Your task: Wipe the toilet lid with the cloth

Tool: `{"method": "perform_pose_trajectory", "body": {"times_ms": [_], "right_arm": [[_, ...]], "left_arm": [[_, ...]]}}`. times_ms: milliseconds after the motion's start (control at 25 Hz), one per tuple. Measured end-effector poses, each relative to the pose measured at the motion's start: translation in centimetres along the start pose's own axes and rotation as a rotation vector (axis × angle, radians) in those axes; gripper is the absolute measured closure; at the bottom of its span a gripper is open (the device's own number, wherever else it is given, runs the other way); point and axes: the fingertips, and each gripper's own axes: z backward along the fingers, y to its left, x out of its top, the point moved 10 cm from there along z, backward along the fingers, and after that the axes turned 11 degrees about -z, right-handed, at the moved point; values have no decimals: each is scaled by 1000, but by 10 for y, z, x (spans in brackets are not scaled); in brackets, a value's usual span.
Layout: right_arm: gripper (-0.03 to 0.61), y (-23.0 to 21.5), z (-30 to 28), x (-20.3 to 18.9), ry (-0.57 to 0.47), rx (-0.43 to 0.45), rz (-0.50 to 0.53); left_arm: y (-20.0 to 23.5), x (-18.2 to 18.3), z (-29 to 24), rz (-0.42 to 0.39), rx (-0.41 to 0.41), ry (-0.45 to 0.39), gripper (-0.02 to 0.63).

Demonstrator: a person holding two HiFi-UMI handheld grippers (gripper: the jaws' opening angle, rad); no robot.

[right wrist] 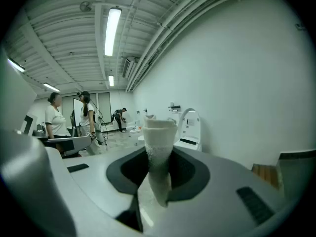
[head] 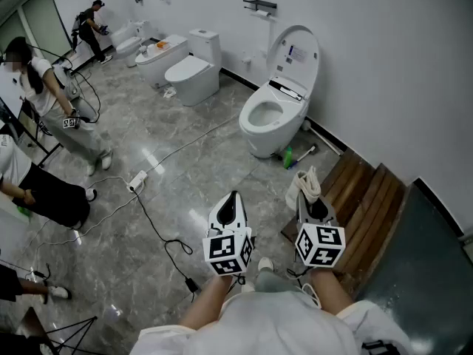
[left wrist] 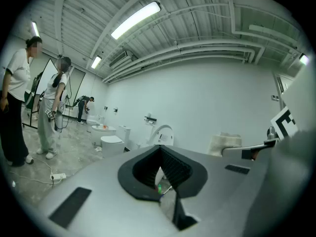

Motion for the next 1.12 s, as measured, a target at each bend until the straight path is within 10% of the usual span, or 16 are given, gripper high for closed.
{"method": "perform_pose_trajectory", "body": {"times_ms": [1120], "right_arm": [[491, -2, -231, 62, 0, 45, -34]], "left_arm": [[67, 10, -218, -37, -5, 65, 603]]}}
